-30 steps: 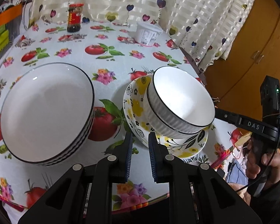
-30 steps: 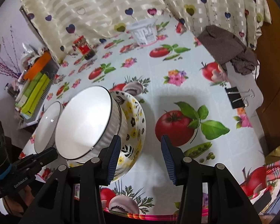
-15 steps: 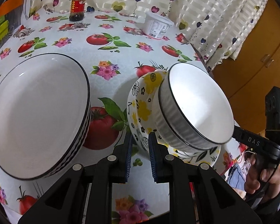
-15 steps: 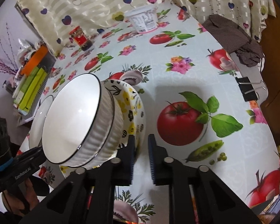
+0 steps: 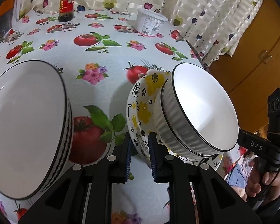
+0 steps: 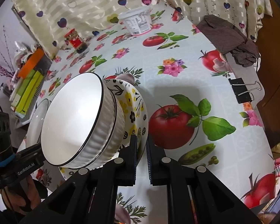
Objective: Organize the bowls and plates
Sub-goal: 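Grip the yellow floral plate rim with both grippers and lift it, then carry the floral plate with bowls using both grippers toward the white plate stack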
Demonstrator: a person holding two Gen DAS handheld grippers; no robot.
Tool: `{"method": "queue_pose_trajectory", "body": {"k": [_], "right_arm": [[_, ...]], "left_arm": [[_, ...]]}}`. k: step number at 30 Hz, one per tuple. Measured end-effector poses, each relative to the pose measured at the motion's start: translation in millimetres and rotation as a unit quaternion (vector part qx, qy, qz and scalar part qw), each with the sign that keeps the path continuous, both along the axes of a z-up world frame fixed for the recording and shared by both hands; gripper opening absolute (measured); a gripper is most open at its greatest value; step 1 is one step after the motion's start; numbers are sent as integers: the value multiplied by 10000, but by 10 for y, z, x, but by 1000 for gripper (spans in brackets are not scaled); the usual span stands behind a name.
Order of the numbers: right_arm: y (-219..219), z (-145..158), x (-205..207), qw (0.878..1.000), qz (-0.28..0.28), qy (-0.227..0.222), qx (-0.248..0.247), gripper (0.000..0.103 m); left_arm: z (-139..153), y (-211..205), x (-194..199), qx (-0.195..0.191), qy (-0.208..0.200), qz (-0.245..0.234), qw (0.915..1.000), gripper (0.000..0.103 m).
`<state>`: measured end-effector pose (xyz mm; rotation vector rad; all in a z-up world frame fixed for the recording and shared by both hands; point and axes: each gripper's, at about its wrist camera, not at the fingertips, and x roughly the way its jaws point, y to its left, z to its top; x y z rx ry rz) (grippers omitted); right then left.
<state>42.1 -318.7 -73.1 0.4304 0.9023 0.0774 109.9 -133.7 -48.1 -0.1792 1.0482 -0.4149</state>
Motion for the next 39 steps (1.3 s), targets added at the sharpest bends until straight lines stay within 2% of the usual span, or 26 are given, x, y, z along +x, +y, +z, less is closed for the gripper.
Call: {"method": "queue_pose_trajectory", "body": {"k": [7,13,18,31,39], "right_arm": [[-36,-61,67,9999,7,28,129,11],[9,-66,85,9999,83,-22,-135,11],[9,-70,86,9998,76,-117,-127,12],[73,-88,132,9994,-9,-122,-324,10],[51,-90,156,9997,12,1,-231,11]], "left_arm": [[-111,-34,124,-97,297,-44,9995,18],[-48,-17,43,-17,-18,82,10000,18],[-36,-47,20,105,-274,82,9995,18],[-97,-76,100,86,-227,48,9997,18],[-127,-153,130,304,-81,-37,9995,17]]}}
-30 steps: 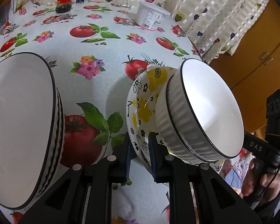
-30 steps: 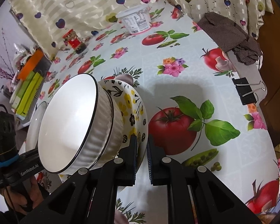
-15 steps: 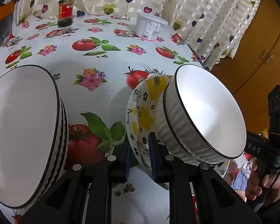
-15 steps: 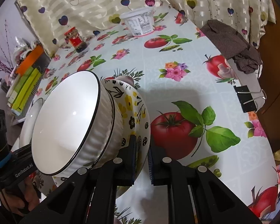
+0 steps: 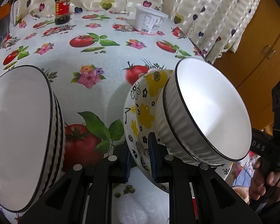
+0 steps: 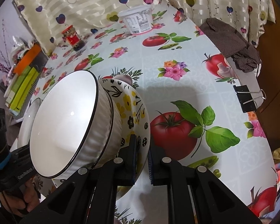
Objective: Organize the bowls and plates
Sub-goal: 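Carry the floral plate with bowls using both grippers toward the white plate stack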
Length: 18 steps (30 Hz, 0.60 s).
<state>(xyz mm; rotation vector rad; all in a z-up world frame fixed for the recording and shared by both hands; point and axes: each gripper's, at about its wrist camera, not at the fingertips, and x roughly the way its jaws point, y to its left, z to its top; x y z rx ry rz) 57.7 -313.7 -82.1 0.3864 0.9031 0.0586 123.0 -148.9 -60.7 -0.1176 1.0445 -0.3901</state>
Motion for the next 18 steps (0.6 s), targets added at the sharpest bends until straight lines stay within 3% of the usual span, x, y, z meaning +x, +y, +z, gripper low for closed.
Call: {"method": "queue_pose_trajectory", "body": {"k": [18], "right_arm": [[-21,-15,2,10000,37,-24,-11,11]], "left_arm": [[-9,34,27,-81,30,-14,10000,15]]}}
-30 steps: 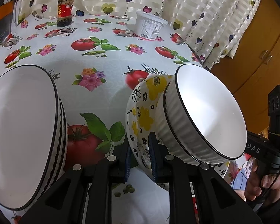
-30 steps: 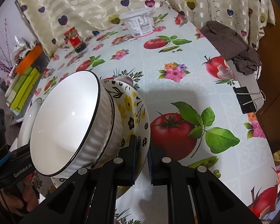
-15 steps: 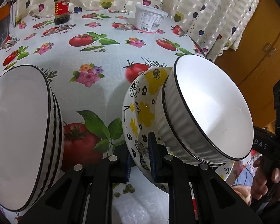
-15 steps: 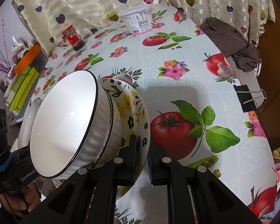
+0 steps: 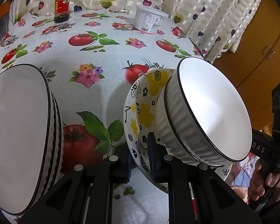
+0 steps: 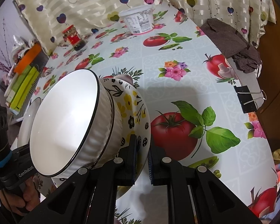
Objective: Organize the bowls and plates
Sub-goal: 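Carry the floral plate with bowls using both grippers toward the white plate stack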
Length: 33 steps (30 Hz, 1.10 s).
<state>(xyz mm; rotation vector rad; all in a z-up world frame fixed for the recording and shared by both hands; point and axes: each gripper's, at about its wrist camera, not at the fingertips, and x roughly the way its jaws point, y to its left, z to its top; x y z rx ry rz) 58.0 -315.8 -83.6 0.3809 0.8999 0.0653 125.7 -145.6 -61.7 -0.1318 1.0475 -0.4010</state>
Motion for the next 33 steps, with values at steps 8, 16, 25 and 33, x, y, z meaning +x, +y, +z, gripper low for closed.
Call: {"method": "queue_pose_trajectory", "body": {"k": [8,16,25,33], "right_arm": [[64,29,2,9998,-26,22,-174,10],[68,34,-1,9999,-47,43,-110,10],[73,15,-1,9999,-44,69,-95,9],[46,-3,-10,10000,-10,-38,-10,11]], "left_arm": [[9,-10,11,36,26,26,10000,15],[13,-6,19,35,53,34,10000,15],[19,-14,23,41,48,22,10000,15],[0,4,47,-79,99,-66,9999,15]]}}
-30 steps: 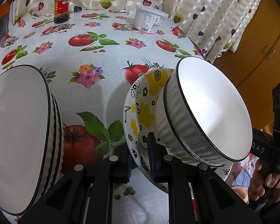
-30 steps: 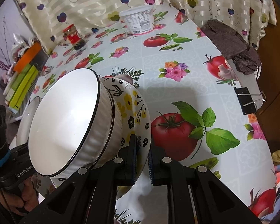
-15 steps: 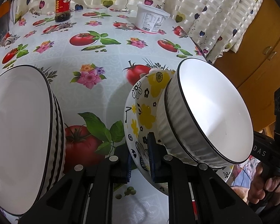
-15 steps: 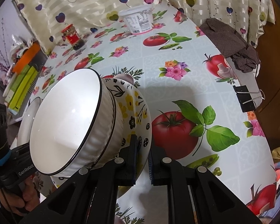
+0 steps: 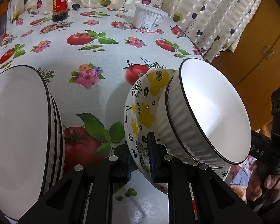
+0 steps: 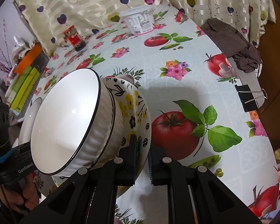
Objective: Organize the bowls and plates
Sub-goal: 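Carry the floral plate with bowls using both grippers toward the white plate stack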
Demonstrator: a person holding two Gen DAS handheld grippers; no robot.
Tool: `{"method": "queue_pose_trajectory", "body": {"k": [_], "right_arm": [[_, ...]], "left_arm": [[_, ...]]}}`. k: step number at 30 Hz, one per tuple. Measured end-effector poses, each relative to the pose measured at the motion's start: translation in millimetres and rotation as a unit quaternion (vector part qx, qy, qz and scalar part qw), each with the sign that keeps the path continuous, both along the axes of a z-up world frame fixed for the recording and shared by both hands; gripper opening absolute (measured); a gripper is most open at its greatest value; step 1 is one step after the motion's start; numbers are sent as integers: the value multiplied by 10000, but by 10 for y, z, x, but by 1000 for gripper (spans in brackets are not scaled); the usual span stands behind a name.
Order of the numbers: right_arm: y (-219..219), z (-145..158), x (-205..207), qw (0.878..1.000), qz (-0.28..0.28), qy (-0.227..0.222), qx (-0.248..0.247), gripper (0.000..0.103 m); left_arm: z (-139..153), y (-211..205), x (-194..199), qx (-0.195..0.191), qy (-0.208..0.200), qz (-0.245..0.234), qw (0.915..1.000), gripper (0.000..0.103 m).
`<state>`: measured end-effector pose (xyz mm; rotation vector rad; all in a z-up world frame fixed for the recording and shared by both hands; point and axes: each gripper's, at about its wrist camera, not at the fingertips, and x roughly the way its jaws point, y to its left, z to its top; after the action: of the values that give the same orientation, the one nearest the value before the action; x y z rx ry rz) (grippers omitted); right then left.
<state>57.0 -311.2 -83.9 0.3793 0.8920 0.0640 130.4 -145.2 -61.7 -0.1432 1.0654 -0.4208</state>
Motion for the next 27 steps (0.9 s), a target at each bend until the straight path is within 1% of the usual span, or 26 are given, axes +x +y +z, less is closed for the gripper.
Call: {"method": "queue_pose_trajectory", "body": {"k": [4,7,11,13,17,20,23,27], "right_arm": [[-7,-19,13,10000,-8,65,19,12],[-43,-38,12,9998,18,98,159,13],[-19,-26,29,9999,79,125,36,13],[-17,-22,38,9998,76,154,47,13],[-42,-35,37,9997,19,117,226,11],[-47,-38,44,9996,11,125,264,11],[-45,-43,53,9994,8,163,312,11],[-25,-33,59,9995,-20,192,258,10]], "left_arm": [[-29,-5,37,22,83,-35,10000,15],[-41,-11,55,2,160,-40,9999,15],[-29,-21,30,50,37,-57,10000,15],[-34,-10,35,-2,43,-10,10000,15],[-48,7,54,-96,90,33,9999,15],[-71,34,80,-216,227,43,9995,15],[-67,20,83,-172,227,-13,9996,15],[-58,6,78,-132,229,-36,9996,14]]}}
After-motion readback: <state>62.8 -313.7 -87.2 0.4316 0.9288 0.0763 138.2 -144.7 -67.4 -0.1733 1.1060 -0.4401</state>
